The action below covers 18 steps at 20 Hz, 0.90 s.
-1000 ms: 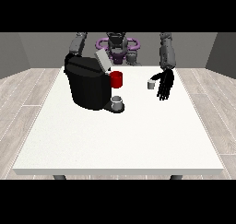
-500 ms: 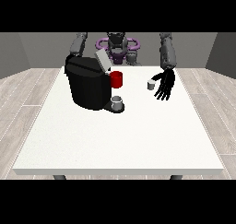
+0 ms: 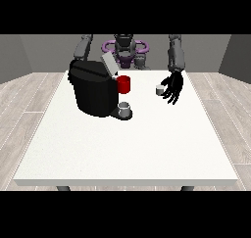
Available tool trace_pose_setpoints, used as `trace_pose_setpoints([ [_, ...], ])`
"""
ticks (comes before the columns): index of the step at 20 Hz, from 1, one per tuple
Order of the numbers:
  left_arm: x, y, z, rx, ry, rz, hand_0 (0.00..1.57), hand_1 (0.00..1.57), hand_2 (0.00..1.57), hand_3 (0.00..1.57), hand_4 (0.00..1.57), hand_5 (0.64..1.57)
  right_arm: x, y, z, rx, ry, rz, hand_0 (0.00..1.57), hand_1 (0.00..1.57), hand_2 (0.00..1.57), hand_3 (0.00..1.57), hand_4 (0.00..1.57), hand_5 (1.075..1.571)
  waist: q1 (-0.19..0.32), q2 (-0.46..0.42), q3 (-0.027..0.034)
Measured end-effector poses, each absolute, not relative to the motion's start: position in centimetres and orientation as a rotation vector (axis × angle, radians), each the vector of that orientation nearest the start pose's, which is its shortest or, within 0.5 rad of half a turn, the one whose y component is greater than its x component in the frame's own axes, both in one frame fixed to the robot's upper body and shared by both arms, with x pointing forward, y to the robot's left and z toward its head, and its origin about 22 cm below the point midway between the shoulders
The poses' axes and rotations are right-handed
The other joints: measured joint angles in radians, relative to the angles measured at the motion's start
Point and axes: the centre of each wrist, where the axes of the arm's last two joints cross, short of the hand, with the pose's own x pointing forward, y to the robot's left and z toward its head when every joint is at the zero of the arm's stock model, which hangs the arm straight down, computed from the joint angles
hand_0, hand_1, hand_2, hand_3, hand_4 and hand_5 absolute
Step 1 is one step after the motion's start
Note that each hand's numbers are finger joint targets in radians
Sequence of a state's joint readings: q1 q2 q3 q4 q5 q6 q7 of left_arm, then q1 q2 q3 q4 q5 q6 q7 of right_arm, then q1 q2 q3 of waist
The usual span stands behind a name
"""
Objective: Insert the coffee pod into the coffee machine and close the lid
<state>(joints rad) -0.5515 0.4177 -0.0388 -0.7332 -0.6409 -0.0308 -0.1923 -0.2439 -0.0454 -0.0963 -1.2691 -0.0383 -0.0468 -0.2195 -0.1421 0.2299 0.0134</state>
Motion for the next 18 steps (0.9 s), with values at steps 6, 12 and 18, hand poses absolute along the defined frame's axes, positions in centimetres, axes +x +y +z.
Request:
trace_pose_setpoints([
  [6, 35.9, 31.1, -0.9, 0.608, -1.261, -1.014, 1.21, 1.21, 1.30, 1.20, 0.14, 1.571, 29.9, -23.7, -2.0, -0.056, -1.677, -0.050, 0.00, 0.00, 0.00, 0.00, 0.36, 1.571, 0.011, -0.032, -0.0038],
  [12, 35.7, 30.4, -1.8, 0.615, -1.277, -1.037, 1.53, 1.53, 1.51, 1.41, 0.71, 1.571, 29.6, -24.0, -2.8, -0.057, -1.658, -0.066, 0.00, 0.00, 0.00, 0.00, 0.42, 1.571, 0.019, -0.055, -0.0047],
  [18, 36.0, 29.5, -2.2, 0.541, -1.354, -1.028, 1.37, 1.37, 1.38, 1.33, 0.66, 1.571, 29.4, -24.6, -3.3, -0.065, -1.645, -0.076, 0.00, 0.00, 0.00, 0.00, 0.34, 1.571, 0.018, -0.064, -0.0104],
])
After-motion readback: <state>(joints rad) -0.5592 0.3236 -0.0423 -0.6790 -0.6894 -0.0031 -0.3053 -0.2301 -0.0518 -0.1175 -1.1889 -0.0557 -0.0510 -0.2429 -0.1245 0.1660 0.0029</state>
